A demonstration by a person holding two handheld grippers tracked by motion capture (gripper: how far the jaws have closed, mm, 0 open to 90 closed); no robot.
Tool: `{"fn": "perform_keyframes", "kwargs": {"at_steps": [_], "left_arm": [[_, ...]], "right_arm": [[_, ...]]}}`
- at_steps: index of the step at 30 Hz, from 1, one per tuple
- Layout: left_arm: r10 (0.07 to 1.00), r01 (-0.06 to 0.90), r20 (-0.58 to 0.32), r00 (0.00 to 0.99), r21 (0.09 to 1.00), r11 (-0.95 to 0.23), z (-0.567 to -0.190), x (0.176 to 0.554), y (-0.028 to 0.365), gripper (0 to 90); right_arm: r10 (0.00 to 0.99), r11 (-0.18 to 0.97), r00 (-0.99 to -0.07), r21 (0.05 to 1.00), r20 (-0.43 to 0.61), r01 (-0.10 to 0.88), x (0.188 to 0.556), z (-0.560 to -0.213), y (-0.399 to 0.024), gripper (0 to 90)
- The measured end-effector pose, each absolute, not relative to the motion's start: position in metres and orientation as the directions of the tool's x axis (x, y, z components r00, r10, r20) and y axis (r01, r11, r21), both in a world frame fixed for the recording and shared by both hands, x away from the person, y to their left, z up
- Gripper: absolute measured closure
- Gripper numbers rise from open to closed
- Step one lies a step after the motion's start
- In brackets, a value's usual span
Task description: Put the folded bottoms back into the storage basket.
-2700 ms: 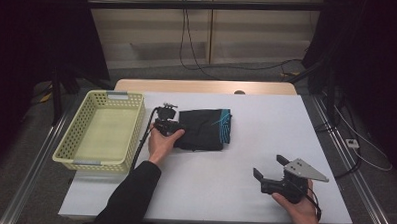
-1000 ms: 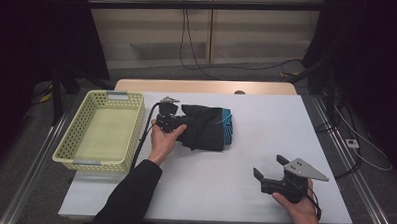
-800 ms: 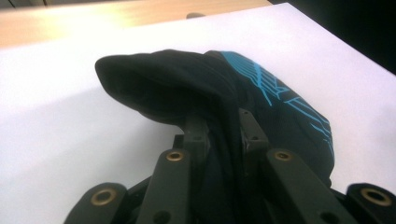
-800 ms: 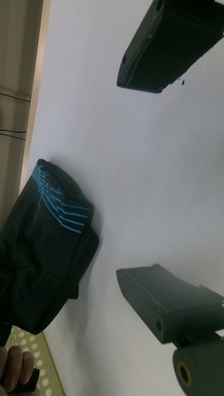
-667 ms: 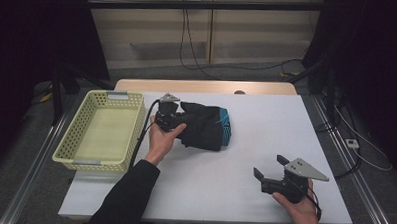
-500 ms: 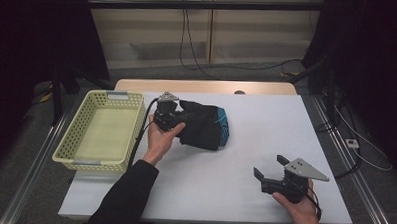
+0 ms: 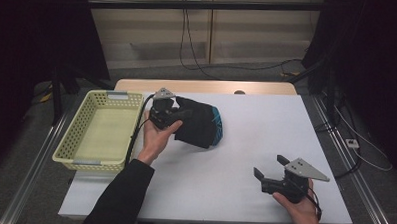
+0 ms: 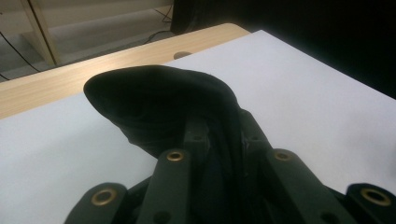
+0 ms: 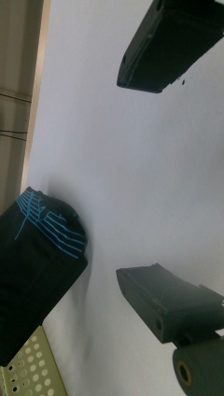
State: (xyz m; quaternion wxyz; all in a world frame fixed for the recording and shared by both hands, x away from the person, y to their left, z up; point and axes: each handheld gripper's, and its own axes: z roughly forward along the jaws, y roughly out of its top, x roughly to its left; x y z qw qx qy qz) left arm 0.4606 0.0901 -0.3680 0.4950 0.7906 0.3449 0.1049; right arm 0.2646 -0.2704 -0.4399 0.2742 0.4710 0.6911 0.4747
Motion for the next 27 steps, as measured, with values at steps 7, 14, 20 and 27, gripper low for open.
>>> {"fn": "perform_keyframes", "kwargs": {"at_steps": [7,14,20,27], "left_arm": [[0.644,0.422,-0.157,0.748,0.862,-0.280,-0.362,0.458,0.096,78.2],[0.637,0.406,-0.152,0.756,0.872,-0.274,-0.353,0.454,0.105,78.3],[0.635,0.395,-0.152,0.757,0.882,-0.259,-0.345,0.451,0.115,78.3],[0.623,0.365,-0.132,0.771,0.893,-0.262,-0.334,0.446,0.122,78.3]], "right_arm": [[0.911,0.104,-0.407,0.915,0.070,0.390,0.264,-0.440,-0.271,7.7],[0.911,0.102,-0.406,0.914,0.072,0.392,0.264,-0.440,-0.270,7.7],[0.911,0.103,-0.407,0.915,0.071,0.390,0.264,-0.440,-0.271,7.7],[0.911,0.102,-0.406,0.914,0.072,0.392,0.264,-0.440,-0.270,7.7]]}}
